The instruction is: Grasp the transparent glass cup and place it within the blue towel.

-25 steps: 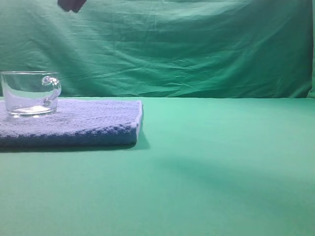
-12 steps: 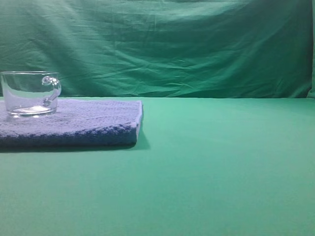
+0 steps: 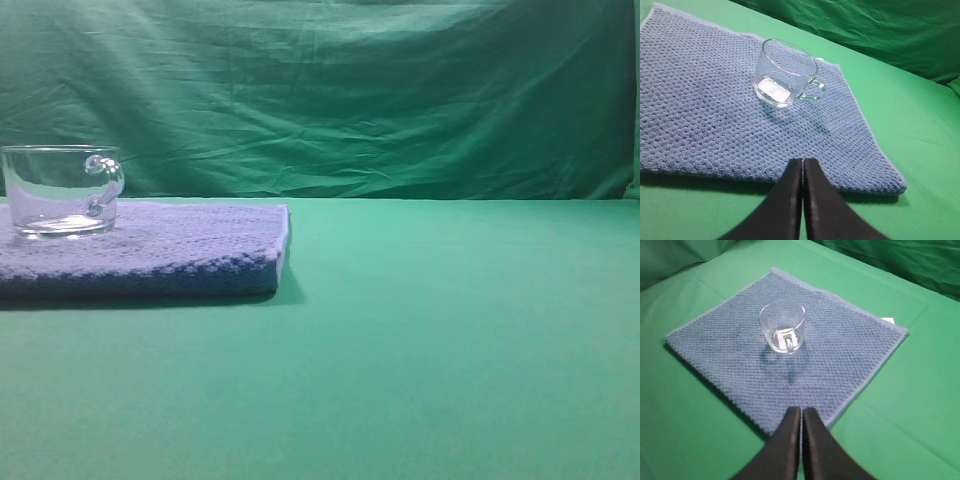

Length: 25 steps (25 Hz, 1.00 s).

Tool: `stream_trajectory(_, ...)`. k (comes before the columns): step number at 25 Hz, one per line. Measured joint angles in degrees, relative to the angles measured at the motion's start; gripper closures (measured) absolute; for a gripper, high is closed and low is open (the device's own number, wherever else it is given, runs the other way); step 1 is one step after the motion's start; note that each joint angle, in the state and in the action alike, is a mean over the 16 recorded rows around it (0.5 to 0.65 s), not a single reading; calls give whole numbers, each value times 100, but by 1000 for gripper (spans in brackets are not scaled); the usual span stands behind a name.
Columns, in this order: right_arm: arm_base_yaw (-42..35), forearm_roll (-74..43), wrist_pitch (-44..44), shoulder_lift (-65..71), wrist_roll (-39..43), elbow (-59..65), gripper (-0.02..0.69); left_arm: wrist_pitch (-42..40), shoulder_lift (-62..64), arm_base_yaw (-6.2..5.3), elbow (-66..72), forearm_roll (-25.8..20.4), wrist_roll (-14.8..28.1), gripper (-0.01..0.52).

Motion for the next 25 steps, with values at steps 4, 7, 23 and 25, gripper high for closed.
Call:
stream_trajectory(4, -21, -6, 223, -300, 3, 110, 665, 0, 0, 0, 0, 0, 0, 514)
stream_trajectory(7, -123, -21, 287, -451, 5, 142, 665, 0, 0, 0, 0, 0, 0, 514)
stream_trajectory(23, -2564, 37, -825, -2839, 6, 1739, 665, 0, 0, 0, 0, 0, 0, 514)
stream_trajectory(25, -2929, 12, -1030, -3299, 3, 2131, 665, 0, 0, 0, 0, 0, 0, 514)
